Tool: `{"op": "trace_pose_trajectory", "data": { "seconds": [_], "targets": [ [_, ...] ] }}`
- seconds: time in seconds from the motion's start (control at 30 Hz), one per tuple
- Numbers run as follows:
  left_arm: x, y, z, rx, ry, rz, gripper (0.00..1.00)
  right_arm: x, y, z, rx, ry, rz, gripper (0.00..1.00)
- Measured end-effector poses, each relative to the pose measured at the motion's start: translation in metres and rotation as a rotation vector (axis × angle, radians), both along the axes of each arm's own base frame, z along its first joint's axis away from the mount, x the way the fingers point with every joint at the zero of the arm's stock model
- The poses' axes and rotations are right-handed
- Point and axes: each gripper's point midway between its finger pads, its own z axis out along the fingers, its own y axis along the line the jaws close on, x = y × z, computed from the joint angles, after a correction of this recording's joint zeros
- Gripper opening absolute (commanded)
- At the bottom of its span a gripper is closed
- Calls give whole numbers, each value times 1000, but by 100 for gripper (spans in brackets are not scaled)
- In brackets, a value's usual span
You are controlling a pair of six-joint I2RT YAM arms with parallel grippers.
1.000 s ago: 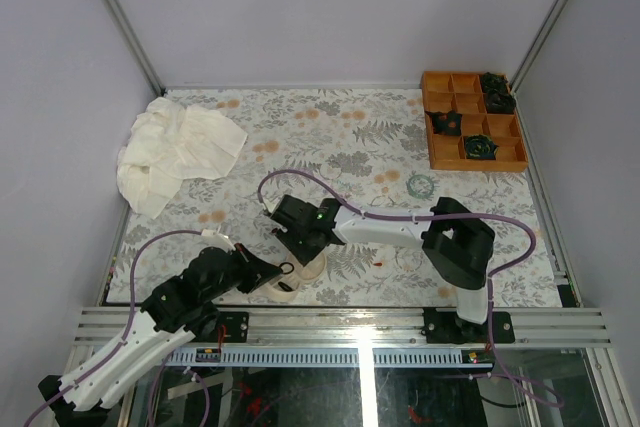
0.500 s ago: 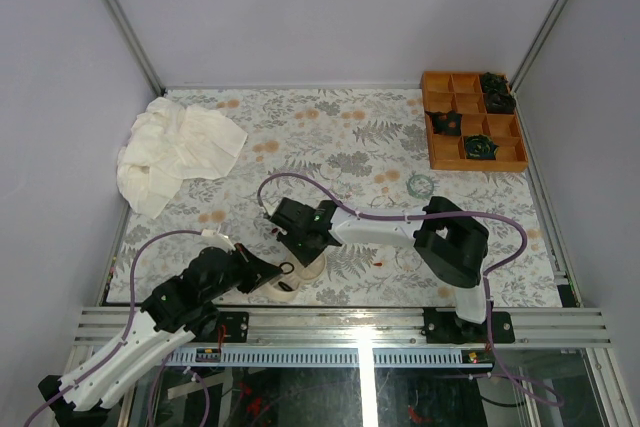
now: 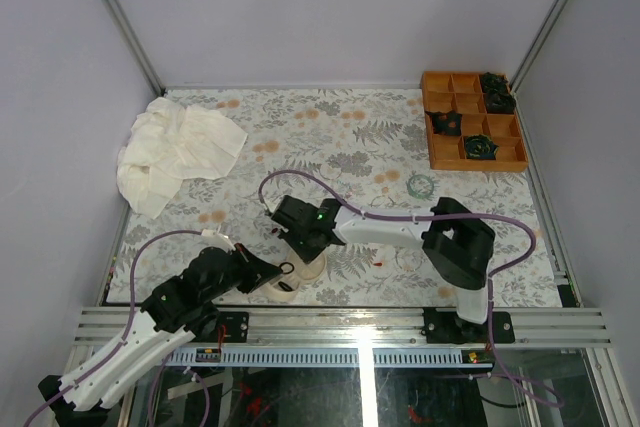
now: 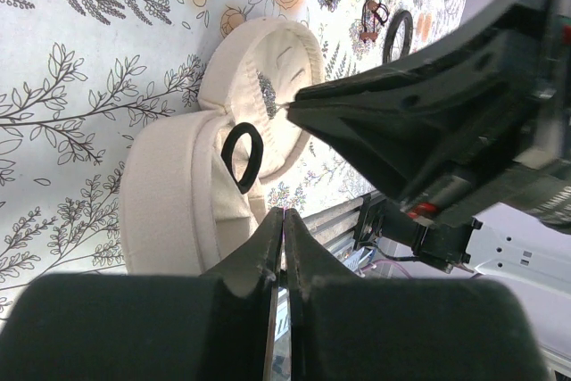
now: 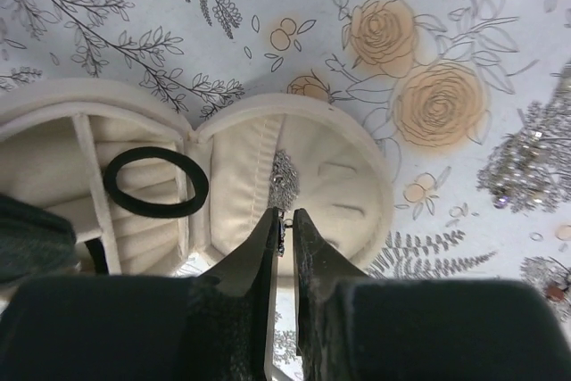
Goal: Organize the mixed jewelry
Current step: Pick up the jewelry from the jewelry box.
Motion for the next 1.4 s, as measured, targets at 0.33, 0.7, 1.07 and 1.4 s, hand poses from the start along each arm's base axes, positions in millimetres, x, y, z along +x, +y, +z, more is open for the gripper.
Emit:
{"op": "trace_pose_trajectory", "data": {
  "seconds": [0.33,0.7,1.07,1.4],
  "targets": [
    [0,0,0,0,0,0,1,9,1,59,99,-88,-8,7],
    [0,0,0,0,0,0,1,20,4,103,145,-166,-11,6],
    [0,0,0,0,0,0,1,30,3,138,164,-237,-12,5],
    [0,0,0,1,0,0,1,31,-9,143,133,-259,-14,5]
  ]
}}
